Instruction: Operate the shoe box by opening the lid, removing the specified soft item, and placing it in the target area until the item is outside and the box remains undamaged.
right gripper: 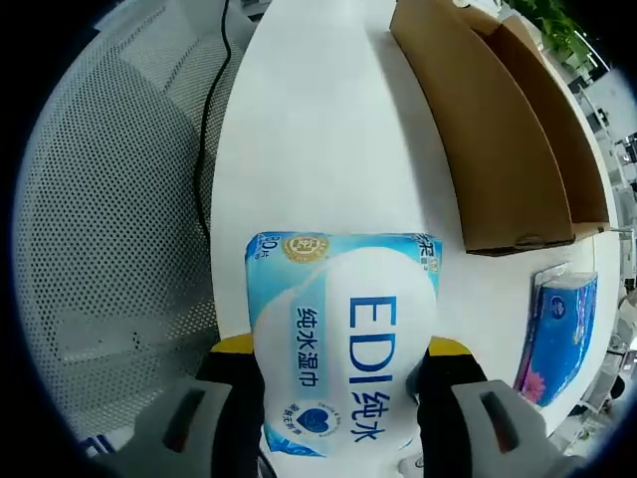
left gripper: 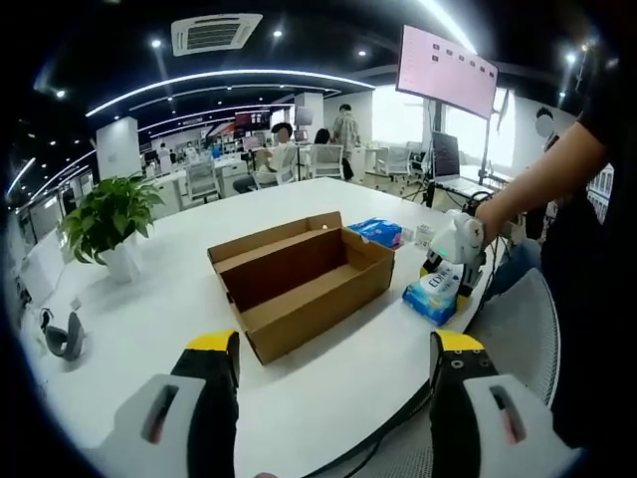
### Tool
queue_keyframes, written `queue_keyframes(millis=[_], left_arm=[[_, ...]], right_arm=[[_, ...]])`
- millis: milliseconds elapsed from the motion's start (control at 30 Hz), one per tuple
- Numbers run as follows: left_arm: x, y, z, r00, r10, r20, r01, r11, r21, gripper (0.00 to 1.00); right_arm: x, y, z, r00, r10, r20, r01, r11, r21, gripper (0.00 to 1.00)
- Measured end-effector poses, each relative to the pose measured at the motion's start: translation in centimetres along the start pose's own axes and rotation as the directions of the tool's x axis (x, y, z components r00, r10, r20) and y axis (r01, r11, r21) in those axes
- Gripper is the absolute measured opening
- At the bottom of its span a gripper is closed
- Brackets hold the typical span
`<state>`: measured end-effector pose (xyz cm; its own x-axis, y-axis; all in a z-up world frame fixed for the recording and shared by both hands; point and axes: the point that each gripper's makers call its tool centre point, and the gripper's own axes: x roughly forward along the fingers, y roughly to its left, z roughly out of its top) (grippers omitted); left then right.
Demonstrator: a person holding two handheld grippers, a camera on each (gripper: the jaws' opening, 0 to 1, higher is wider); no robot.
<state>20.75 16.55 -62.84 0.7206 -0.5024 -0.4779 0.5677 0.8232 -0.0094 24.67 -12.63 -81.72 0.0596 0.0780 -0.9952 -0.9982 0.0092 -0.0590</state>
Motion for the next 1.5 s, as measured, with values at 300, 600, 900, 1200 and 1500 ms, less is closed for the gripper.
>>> queue_keyframes(millis=[300,600,900,1200,1500], left_arm=[[0.2,0.2,-0.5,1.000,-0.002,-0.018,0.002,1.000,0.004,0.78],[0.1,0.7,-1.0,0.999,0.004,-0.034,-0.003,1.000,0.006,0.78],[-0.3,0.9,-1.1,0.998,0.024,-0.051,-0.023,1.000,0.007,0.78],[-0.9,1.2,-1.3,0.996,0.040,-0.074,-0.038,0.999,0.019,0.77],[-1.2,1.5,-1.4,0.994,0.057,-0.091,-0.056,0.998,0.018,0.76]], right_arm=[[0.0,-0.6,-1.3,1.000,0.001,-0.010,-0.001,1.000,-0.005,0.59],[0.1,-1.4,-2.3,1.000,0.001,-0.014,-0.001,1.000,-0.001,0.59],[0.1,-2.8,-2.8,1.000,0.004,-0.021,-0.003,1.000,0.002,0.59],[0.2,-5.0,-3.7,0.999,0.002,-0.037,-0.002,1.000,-0.010,0.59],[0.2,-7.6,-4.6,0.999,0.003,-0.048,-0.003,1.000,-0.015,0.59]])
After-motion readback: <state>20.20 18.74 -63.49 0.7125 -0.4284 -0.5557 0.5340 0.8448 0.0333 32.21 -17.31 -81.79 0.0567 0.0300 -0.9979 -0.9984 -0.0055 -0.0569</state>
